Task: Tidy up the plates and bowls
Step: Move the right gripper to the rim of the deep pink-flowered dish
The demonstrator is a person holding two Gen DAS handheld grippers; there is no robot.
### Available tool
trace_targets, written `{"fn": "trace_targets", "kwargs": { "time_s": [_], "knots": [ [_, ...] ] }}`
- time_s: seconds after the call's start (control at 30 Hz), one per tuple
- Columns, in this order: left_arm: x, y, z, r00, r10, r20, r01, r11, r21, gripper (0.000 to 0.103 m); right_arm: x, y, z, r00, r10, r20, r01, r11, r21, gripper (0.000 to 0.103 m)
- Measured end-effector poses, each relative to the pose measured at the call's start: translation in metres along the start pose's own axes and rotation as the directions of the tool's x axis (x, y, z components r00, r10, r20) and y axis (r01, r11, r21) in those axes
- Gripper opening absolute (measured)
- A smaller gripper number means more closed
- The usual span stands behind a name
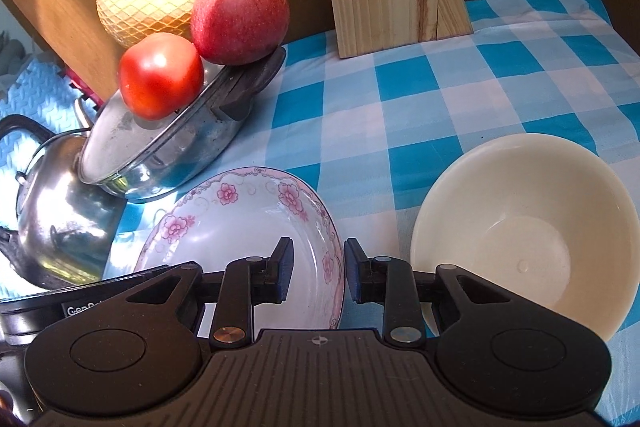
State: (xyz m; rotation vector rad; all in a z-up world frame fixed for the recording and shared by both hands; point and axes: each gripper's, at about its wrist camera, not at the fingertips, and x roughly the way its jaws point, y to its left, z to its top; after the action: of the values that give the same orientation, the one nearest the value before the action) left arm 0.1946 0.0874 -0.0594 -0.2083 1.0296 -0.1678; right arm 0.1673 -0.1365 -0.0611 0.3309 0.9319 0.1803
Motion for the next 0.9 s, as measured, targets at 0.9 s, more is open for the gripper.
{"fn": "trace_targets", "kwargs": {
  "time_s": [0.9],
  "knots": [
    [-0.017, 0.04, 0.013, 0.998, 0.047, 0.047, -0.043, 0.996, -0.078, 0.037, -0.001, -0.003, -0.001, 0.999, 0.041, -0.025, -0.041, 0.999, 0.02, 0.037]
  ]
}}
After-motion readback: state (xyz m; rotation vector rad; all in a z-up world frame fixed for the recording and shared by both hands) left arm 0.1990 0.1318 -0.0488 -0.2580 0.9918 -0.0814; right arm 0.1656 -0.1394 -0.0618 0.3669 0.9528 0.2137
